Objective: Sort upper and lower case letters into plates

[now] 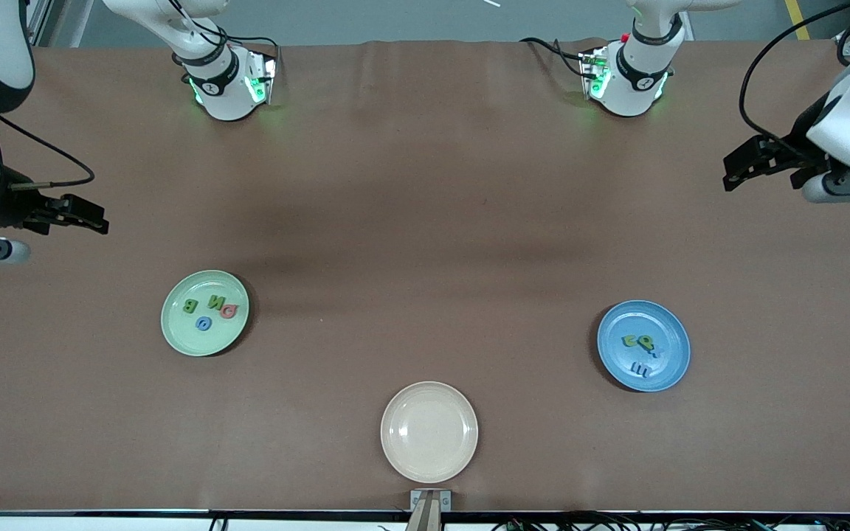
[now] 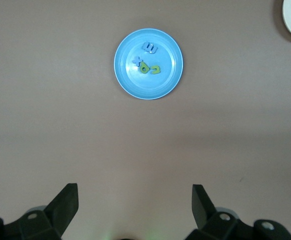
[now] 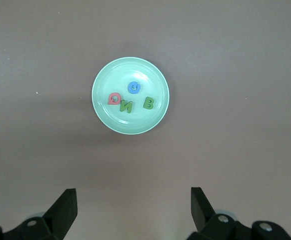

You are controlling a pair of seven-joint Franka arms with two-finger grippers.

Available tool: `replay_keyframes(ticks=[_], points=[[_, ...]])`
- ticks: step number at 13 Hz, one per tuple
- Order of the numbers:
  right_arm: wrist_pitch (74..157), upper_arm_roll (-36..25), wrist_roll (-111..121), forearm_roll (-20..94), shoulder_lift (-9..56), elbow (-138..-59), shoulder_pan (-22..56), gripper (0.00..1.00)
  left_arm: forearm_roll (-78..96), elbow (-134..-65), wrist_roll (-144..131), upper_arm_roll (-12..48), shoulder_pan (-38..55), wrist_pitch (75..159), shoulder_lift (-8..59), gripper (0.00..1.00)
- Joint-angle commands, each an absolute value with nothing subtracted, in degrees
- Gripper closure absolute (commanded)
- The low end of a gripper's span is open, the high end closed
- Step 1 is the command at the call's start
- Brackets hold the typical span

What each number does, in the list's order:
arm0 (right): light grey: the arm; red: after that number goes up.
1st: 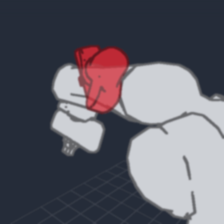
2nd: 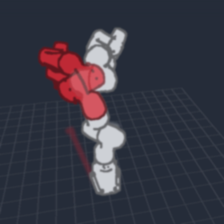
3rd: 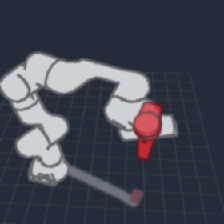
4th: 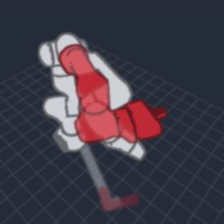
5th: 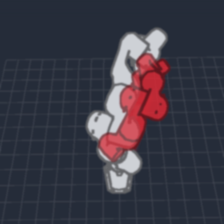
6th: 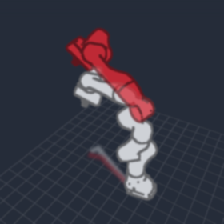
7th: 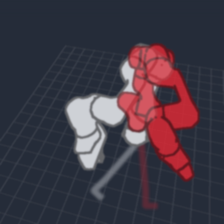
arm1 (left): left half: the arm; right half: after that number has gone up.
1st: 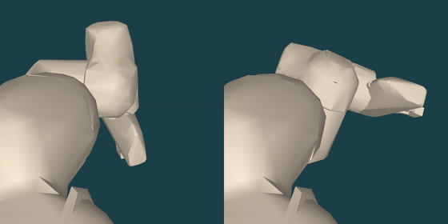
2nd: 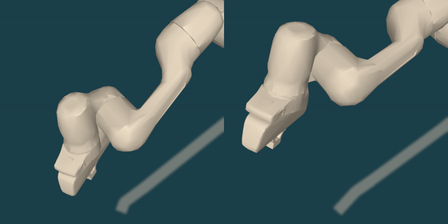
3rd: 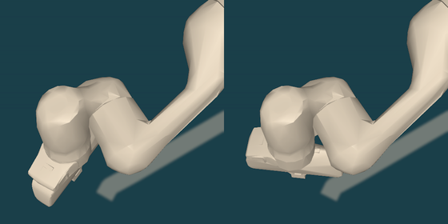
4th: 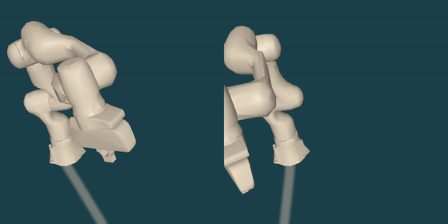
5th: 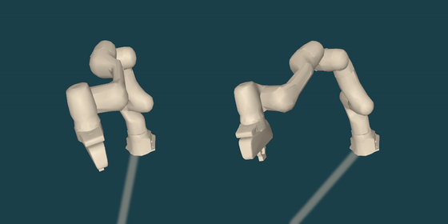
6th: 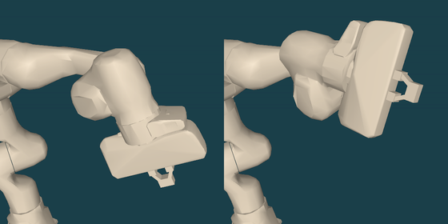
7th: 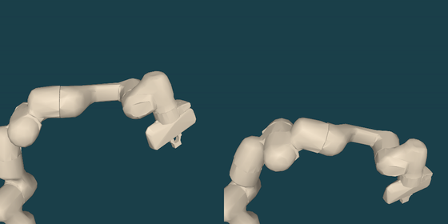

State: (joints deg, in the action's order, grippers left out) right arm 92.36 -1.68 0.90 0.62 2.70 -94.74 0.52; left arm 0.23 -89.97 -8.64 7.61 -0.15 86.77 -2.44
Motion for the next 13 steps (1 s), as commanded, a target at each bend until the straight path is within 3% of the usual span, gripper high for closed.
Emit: replay_keyframes(ticks=[1, 7, 13], points=[[92.64, -1.05, 1.67, 1.23, -1.23, -98.0, -0.09, 0.0, 1.14, -92.9, -8.17, 7.21, 0.27, 88.07, -5.45, 0.0], [92.81, -1.14, 1.76, 0.88, -4.39, -99.75, -0.44, 0.0, 0.36, -92.9, -7.47, 7.03, -0.09, 86.92, -8.0, 0.0], [93.08, -1.23, 1.85, 0.62, -4.66, -99.75, -0.53, 0.0, -3.34, -89.74, -7.21, 7.12, 0.35, 87.01, -5.8, 0.0]])
